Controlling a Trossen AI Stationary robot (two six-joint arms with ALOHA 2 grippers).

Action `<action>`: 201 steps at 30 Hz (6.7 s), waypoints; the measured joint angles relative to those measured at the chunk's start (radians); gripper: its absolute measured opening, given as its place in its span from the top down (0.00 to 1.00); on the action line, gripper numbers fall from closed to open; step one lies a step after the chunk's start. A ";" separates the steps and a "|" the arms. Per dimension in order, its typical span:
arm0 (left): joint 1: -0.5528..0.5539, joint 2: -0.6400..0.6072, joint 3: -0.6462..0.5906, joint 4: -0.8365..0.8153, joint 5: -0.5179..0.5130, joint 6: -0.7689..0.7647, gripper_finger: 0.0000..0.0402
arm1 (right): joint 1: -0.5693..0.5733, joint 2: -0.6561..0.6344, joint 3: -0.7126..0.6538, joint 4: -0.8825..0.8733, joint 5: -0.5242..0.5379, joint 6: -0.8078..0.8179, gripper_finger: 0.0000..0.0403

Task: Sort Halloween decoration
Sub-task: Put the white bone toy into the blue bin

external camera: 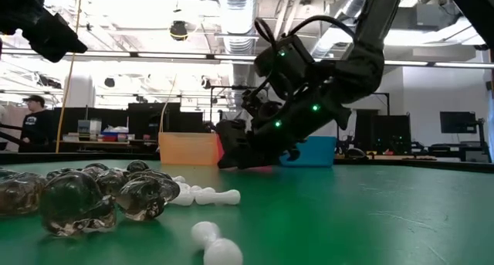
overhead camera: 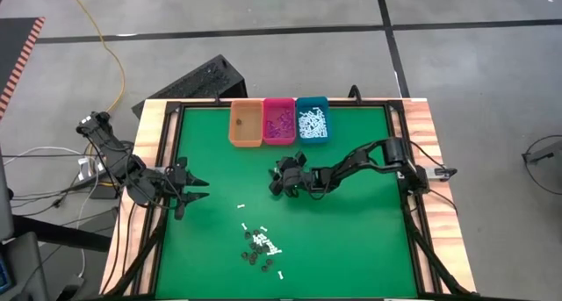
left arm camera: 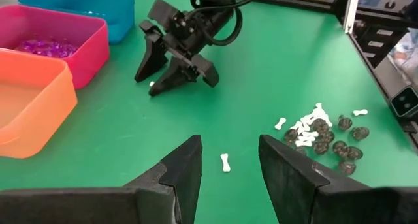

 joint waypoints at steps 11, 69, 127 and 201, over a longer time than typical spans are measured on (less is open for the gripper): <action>0.000 0.000 0.000 -0.008 -0.001 0.000 0.65 | 0.047 -0.001 -0.001 -0.114 0.078 0.012 0.88; 0.000 0.000 0.000 -0.043 0.001 0.019 0.65 | -0.169 0.070 0.223 -0.073 -0.528 -0.343 0.51; 0.000 0.000 0.000 -0.057 0.000 0.019 0.65 | -0.053 -0.217 0.700 -0.941 -0.427 -0.605 0.75; 0.000 0.000 0.000 -0.110 -0.026 0.019 0.65 | 0.144 -0.266 1.339 -1.466 -0.023 -0.513 0.95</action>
